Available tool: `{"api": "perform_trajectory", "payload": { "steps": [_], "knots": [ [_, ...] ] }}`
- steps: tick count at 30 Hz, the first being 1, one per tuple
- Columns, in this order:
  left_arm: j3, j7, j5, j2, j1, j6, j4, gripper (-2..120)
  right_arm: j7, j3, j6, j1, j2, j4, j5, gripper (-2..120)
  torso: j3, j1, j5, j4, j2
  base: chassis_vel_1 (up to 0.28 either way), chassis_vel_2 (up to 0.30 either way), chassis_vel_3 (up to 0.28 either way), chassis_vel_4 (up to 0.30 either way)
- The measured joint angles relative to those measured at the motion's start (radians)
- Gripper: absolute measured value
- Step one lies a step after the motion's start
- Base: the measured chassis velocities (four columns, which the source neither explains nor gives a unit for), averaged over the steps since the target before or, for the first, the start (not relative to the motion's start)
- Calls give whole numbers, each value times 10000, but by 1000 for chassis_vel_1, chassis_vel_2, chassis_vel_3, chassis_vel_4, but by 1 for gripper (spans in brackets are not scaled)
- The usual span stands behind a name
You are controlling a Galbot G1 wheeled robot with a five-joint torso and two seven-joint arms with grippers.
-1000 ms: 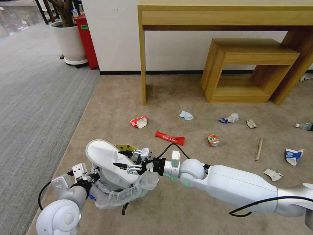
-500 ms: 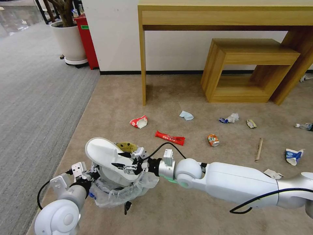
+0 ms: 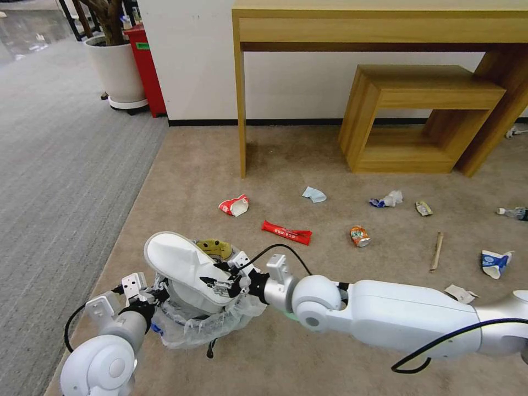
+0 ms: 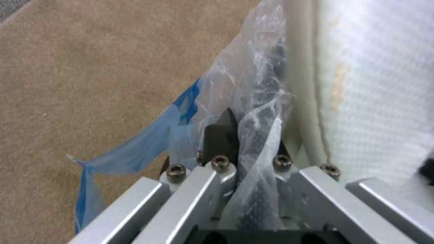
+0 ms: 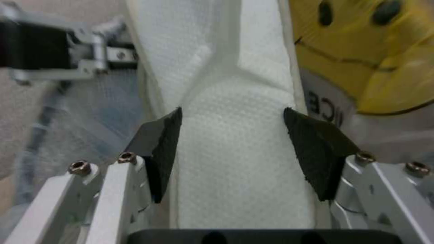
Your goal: Pick up the trash bin and place the garbage on the floor into it.
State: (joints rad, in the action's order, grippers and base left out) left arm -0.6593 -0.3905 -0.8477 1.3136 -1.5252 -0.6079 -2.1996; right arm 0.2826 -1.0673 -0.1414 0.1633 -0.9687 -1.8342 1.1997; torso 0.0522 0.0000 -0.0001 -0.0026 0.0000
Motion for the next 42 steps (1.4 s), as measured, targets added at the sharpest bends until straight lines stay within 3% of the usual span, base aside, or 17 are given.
{"api": "perform_trajectory", "payload": {
  "steps": [5,7,12,23,32,36,39,41,42],
  "knots": [
    [-28,22,5,62,-46,16,-93,1,451,-279,-319,-102,-565,277,387,57,0,0,0,0,1,0,0,0,0],
    [-55,34,9,101,-64,35,-114,1,494,-366,-143,-144,-855,413,350,47,0,0,1,0,1,0,0,0,0],
    [-52,61,63,129,-70,51,-82,1,544,-197,-57,-267,-805,186,427,46,0,0,1,1,1,0,0,0,0],
    [-86,48,97,-16,8,52,241,1,363,1004,139,228,591,-1115,118,70,0,0,2,-3,1,0,0,0,0],
    [-75,27,52,-9,-24,38,200,1,421,1601,110,624,749,-1150,-9,71,0,0,2,0,1,0,0,0,0],
    [-93,-3,-46,-145,-16,1,204,1,627,2599,80,1014,865,-1158,170,75,0,0,1,2,1,0,0,0,0],
    [-116,-57,-174,-320,20,-36,256,1,572,4210,235,1985,1243,-1178,205,80,-1,0,2,1,1,0,0,0,0],
    [-116,-63,-188,-332,22,-40,259,1,560,4365,247,2093,1283,-1186,205,82,0,0,4,-1,1,0,0,0,0],
    [-115,-64,-214,-379,28,-48,292,1,476,5139,318,2601,1491,-1235,194,86,0,0,4,-1,1,0,0,0,0]
  ]
}}
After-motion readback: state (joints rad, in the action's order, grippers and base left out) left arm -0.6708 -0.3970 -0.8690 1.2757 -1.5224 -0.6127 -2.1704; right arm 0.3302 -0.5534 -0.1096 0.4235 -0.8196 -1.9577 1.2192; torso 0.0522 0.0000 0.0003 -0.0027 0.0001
